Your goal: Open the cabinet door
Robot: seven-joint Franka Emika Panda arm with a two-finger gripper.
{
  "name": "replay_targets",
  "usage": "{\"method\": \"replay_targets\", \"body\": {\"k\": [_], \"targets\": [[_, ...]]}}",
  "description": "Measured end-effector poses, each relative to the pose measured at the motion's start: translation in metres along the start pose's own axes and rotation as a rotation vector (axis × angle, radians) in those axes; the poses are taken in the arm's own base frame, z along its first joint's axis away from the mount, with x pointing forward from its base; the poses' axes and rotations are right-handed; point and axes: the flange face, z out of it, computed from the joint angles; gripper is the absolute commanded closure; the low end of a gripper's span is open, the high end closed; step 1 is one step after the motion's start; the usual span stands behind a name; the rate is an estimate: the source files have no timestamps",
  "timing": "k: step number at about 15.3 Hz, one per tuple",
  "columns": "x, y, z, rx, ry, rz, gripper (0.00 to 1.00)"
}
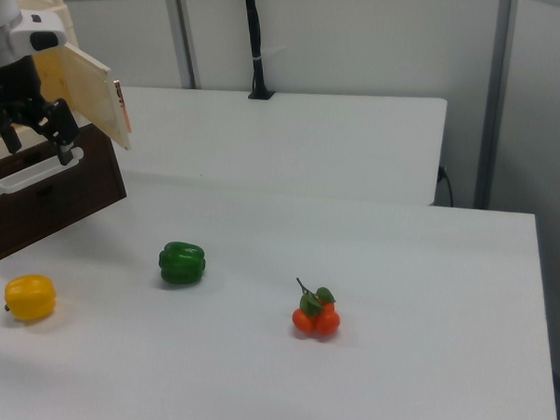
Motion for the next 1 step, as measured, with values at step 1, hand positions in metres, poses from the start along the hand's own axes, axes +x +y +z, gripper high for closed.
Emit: {"method": "replay_targets", "body": {"k": [1], "targets": [[0.0,0.0002,0.0,0.0,0.0,0.0,0.0]]}}
